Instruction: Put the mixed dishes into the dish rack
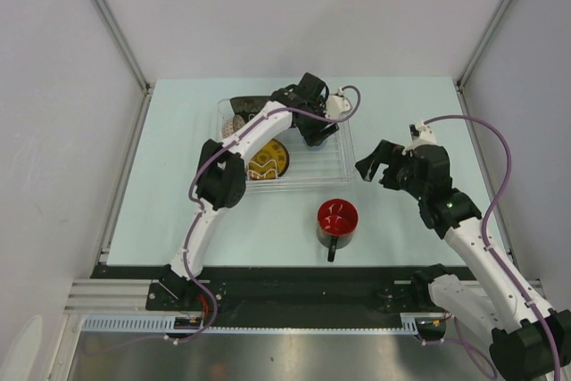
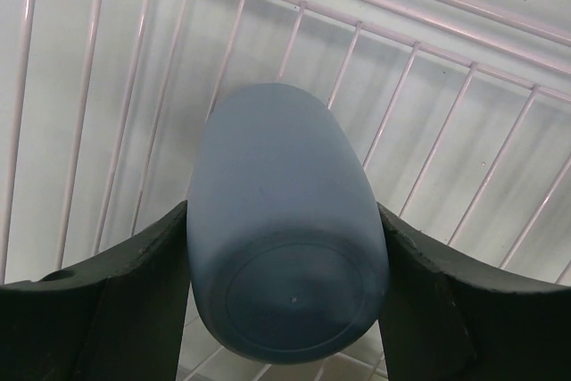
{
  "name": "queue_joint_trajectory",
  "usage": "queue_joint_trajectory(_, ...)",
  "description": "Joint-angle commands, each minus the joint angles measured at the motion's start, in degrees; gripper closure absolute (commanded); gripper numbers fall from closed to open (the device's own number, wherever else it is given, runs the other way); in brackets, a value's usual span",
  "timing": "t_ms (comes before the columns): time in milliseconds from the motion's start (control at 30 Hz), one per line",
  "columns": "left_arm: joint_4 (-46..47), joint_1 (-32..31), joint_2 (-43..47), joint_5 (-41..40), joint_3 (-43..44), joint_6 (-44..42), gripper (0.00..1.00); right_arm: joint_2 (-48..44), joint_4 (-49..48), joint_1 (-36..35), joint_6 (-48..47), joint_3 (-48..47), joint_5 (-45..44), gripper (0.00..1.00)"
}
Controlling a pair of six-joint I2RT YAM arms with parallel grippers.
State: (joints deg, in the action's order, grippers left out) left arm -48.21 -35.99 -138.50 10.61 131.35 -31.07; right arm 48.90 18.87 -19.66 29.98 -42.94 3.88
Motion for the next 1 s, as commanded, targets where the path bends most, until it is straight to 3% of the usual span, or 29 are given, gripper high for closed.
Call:
queue_joint_trajectory(0, 1.1, -0.9, -0.4, -1.2, 0.1, -2.5, 0.53, -0.7, -3.5, -0.5, 0.6, 0.7, 0.9, 0.00)
queue_joint_trajectory(67, 2.1, -1.3, 0.6, -1.9, -1.6, -2.4, 0.32, -0.5, -3.8, -0.7, 0.7, 0.8, 1.2, 0.00)
queue_joint_trajectory(100, 2.8, -1.3, 1.2, -2.0, -2.8, -2.4, 0.09, -0.5, -4.0, -1.1, 0.7, 1.1, 1.2, 0.00)
queue_joint_trajectory(133, 4.8, -1.4, 1.9, -2.2, -5.1, -2.4, 0.01, -0.4, -4.0, -1.3, 0.8, 1.3, 1.3, 0.00)
queue_joint_trajectory(967, 14.2, -3.5, 16.5, 1.8, -14.8, 3.0, 0.00, -0.3, -4.9, -6.6, 0.3, 2.0, -1.7, 0.00)
